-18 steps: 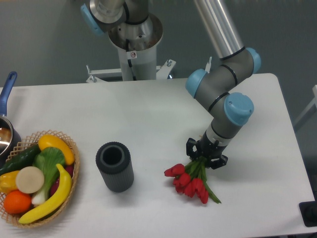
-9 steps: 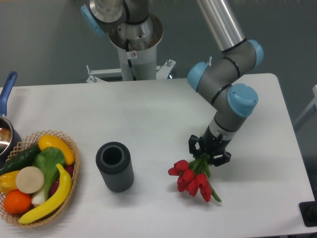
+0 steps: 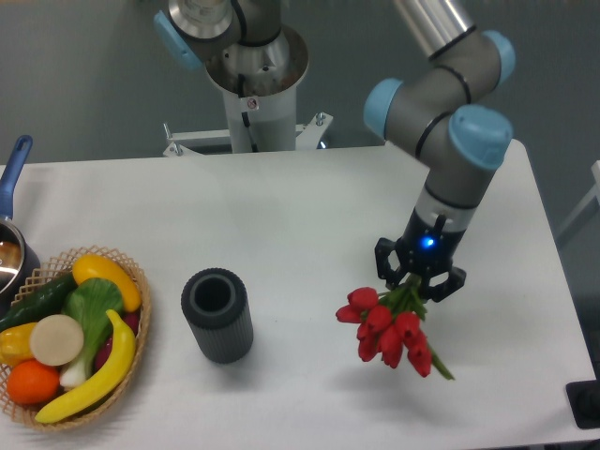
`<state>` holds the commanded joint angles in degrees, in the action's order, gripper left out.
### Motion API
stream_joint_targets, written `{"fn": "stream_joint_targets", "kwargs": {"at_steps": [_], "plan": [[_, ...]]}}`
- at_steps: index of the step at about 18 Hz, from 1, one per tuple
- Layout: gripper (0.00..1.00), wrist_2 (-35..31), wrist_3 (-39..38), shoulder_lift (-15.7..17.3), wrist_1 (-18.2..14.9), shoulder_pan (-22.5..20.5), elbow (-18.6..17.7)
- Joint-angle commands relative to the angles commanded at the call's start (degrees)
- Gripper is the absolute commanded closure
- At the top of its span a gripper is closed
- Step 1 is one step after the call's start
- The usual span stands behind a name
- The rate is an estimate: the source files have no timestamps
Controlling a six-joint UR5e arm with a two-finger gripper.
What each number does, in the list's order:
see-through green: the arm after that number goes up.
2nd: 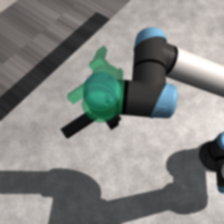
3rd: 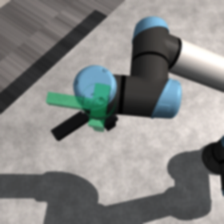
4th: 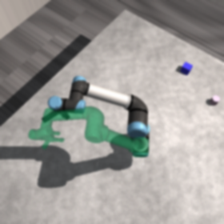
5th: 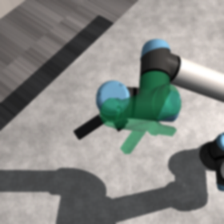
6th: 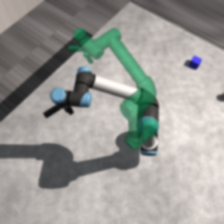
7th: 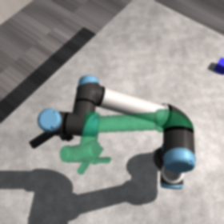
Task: Pick up the flowers from the table
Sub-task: 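Lift the gripped red tulips up off the table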
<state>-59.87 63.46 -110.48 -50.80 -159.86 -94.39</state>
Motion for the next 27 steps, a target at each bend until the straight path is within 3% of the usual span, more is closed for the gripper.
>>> {"fn": "stream_joint_targets", "kwargs": {"at_steps": [7, 20, 27], "plan": [[0.62, 8.43, -1.05, 4.04, 0.00, -4.66, -0.09], [0.62, 26.98, -1.67, 6.06, 0.26, -11.34, 0.00], [0.62, 29.54, -1.76, 7.21, 0.26, -13.54, -0.79]]}}
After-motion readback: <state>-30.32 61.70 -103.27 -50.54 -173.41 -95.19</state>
